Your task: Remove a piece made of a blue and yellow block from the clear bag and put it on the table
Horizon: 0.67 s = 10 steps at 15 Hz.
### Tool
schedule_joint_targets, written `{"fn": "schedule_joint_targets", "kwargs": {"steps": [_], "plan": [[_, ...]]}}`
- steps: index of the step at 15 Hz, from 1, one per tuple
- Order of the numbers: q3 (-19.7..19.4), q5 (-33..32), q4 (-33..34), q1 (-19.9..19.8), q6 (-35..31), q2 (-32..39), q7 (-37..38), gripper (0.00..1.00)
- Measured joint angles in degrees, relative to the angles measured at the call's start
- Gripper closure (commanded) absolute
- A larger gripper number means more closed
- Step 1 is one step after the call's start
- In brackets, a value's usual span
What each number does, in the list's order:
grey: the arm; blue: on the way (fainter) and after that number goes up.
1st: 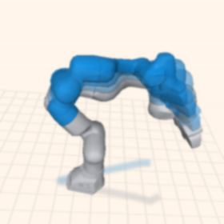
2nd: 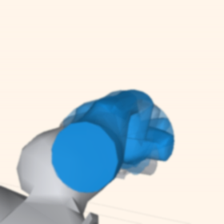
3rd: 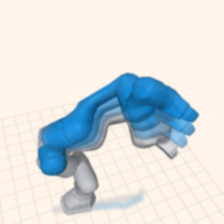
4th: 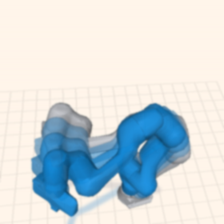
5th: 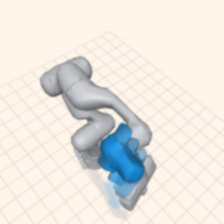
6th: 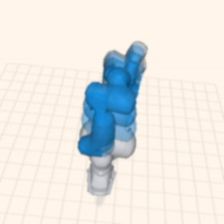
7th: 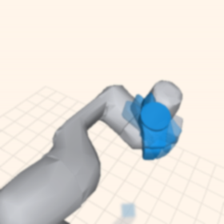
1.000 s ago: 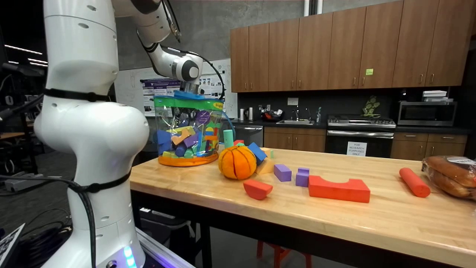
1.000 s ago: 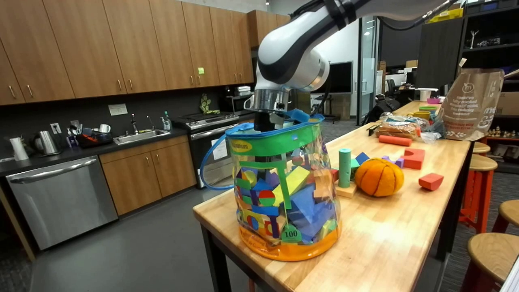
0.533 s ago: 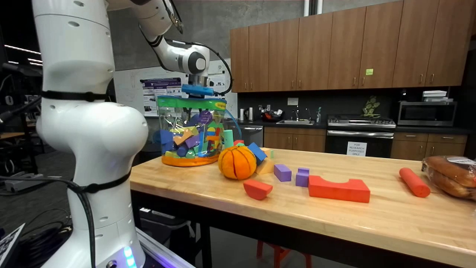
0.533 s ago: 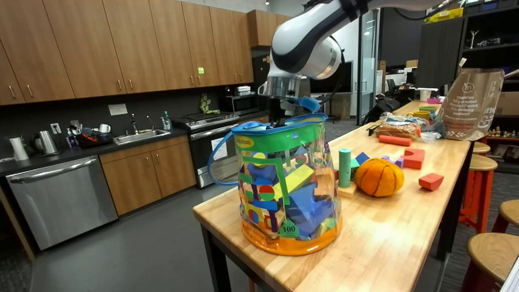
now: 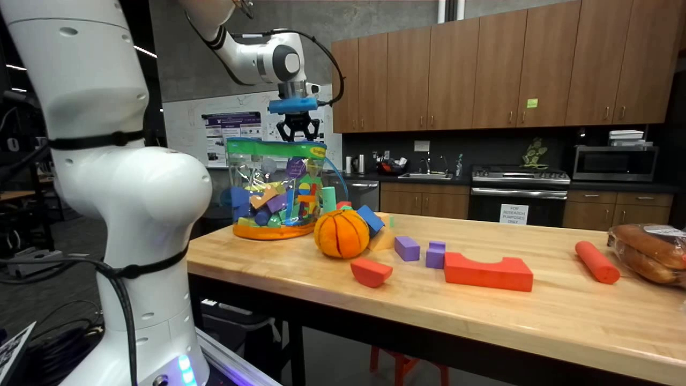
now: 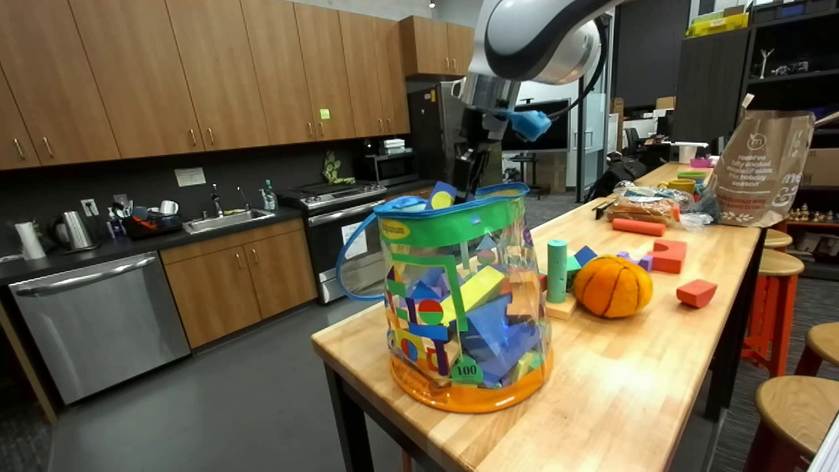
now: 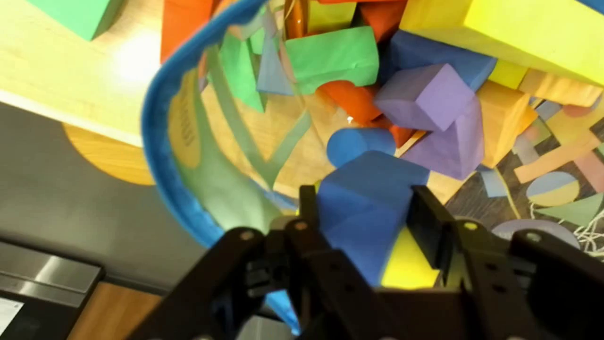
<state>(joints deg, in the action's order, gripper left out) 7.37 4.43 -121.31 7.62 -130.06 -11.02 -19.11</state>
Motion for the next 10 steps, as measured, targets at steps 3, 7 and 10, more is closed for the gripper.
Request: {"fn": "schedule_joint_targets", "kwargs": {"steps": [3, 7, 10], "plan": [[-0.30, -2.61, -1.58, -0.01, -5.23, -2.65, 2.45, 0.74], [-0.37, -6.26, -3.66, -0.43, -9.28, -5.48, 7.38, 0.74], [-0.38, -8.76, -6.03, -1.81, -12.92, -7.82, 13.08, 0.74]]}}
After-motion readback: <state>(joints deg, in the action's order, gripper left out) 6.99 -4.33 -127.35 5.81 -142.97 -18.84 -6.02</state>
